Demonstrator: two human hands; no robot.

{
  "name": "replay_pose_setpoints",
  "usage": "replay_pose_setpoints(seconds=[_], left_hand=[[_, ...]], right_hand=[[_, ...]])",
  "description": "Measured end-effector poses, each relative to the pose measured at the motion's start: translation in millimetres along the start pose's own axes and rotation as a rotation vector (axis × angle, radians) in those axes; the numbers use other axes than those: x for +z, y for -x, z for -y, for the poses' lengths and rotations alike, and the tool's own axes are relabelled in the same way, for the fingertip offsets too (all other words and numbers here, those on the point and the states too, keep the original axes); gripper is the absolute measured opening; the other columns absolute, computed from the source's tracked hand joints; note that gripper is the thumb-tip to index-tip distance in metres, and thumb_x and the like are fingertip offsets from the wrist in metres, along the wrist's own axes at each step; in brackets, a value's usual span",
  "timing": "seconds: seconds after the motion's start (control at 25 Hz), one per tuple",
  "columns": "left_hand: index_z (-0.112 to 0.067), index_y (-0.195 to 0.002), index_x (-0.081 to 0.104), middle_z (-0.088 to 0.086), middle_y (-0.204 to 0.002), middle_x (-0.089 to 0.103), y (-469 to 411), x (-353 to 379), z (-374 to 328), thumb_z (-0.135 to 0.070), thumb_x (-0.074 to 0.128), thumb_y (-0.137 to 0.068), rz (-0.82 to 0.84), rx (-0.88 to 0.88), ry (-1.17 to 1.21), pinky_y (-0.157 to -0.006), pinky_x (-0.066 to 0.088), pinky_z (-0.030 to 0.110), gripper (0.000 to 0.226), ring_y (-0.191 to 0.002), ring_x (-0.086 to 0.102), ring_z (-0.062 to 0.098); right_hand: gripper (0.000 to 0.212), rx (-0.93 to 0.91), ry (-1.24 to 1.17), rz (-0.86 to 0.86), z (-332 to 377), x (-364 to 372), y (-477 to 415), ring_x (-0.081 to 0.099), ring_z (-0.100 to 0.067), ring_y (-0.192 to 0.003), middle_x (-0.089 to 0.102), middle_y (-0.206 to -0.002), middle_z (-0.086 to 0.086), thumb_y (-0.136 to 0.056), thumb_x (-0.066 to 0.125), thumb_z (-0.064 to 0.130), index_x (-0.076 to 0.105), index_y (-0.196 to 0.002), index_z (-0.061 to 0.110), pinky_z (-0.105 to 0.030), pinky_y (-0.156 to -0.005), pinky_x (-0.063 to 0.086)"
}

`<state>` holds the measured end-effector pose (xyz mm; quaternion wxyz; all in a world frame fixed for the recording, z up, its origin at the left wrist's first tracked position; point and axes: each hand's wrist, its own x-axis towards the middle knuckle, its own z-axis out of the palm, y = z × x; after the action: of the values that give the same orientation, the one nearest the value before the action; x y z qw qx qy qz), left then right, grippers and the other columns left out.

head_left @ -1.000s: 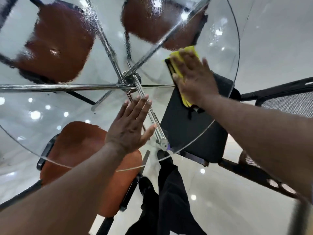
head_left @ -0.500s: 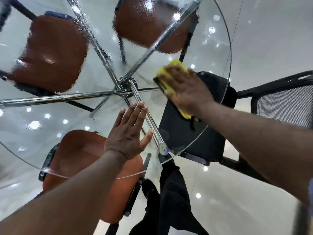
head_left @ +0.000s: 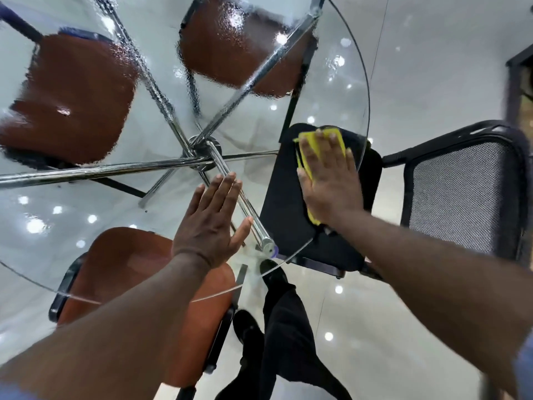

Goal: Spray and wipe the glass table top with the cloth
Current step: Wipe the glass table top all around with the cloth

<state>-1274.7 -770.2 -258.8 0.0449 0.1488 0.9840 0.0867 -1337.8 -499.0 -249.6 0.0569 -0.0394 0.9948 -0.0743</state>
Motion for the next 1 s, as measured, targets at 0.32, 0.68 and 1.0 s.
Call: replay_pose_setpoints(seconds=[0.32,0.68,1.0], left_hand=[[-0.015,-0.165,0.023,0.002,-0.174,0.016,1,0,2,-0.061,0.032,-0.103,-0.036,0.008,0.014,-0.130,0.012,0.047,0.078,-0.161,0.007,0.018],[-0.014,-0.165,0.024,0.002,-0.173,0.018,-2,2,1,-0.058,0.038,-0.102,-0.045,0.015,0.033,-0.130,0.013,0.048,0.077,-0.161,0.010,0.019],[-0.015,-0.165,0.022,0.002,-0.174,0.015,-1,0,0,-0.060,0.032,-0.102,-0.007,0.008,0.030,-0.130,0.013,0.049,0.079,-0.161,0.010,0.021]], right_hand=[[0.066,0.459,-0.112,-0.096,-17,-13,-40,0.001,-0.026,-0.168,0.001,-0.181,0.003,-0.111,0.028,0.051,0.004,-0.171,0.039,-0.058,-0.133,0.013],[0.065,0.092,0.057,-0.090,-55,-7,-94,0.017,-0.030,-0.164,0.022,-0.177,-0.002,-0.105,0.027,0.051,0.025,-0.167,0.033,-0.055,-0.126,0.030],[0.073,0.882,-0.477,-0.171,-3,-6,-23,0.051,-0.040,-0.142,0.040,-0.161,-0.018,-0.111,0.040,0.049,0.009,-0.172,0.025,-0.050,-0.110,0.046]])
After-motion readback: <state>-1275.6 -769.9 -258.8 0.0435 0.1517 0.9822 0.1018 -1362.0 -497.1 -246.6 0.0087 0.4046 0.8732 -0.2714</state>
